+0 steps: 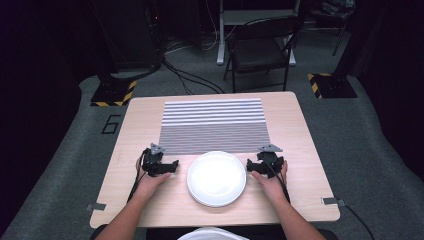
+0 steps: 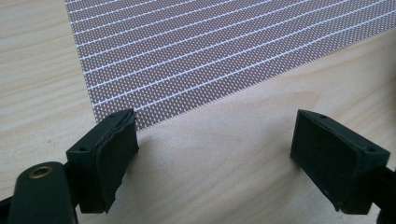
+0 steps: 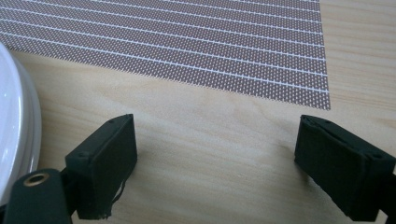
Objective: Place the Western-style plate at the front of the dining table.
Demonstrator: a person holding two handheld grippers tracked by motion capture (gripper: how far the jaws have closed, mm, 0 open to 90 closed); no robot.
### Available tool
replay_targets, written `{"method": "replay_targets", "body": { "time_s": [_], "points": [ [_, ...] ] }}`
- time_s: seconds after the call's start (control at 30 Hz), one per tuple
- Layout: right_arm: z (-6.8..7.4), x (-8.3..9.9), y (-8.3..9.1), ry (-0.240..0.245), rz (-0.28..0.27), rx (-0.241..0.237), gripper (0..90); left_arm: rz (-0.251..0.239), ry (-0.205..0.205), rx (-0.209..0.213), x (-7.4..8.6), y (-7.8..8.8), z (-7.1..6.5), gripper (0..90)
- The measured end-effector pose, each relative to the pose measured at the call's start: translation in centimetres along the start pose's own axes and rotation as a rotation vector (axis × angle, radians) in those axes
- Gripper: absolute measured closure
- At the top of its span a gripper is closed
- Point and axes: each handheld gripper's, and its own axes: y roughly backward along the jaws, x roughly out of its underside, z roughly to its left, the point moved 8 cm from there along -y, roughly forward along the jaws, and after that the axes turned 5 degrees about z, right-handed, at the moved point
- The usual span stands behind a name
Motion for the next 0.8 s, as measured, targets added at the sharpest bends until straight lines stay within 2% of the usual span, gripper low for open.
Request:
{"method": "replay_targets", "body": {
  "time_s": [0.27, 0.6, 0.7, 0.8],
  "points": [
    [0.01, 0.00, 0.02, 0.000, -0.003, 0.008, 13.5, 0.000, 0.002, 0.001, -0.01, -0.02, -0.04, 14.1],
    [-0.01, 0.07, 0.14, 0.017, -0.001, -0.006, 15.7, -0.002, 0.004, -0.004, -0.05, 0.00, -0.06, 15.2],
    [-0.08, 0.01, 0.17, 0.014, -0.008, -0.010, 19.6, -0.002, -0.002, -0.004, -0.09, 0.04, -0.08, 16.9],
    [-0.26, -0.03, 0.31, 0.010, -0.003, -0.002, 24.1, 0.003, 0.005, -0.005, -0.13, 0.24, -0.12, 23.4]
  ]
}}
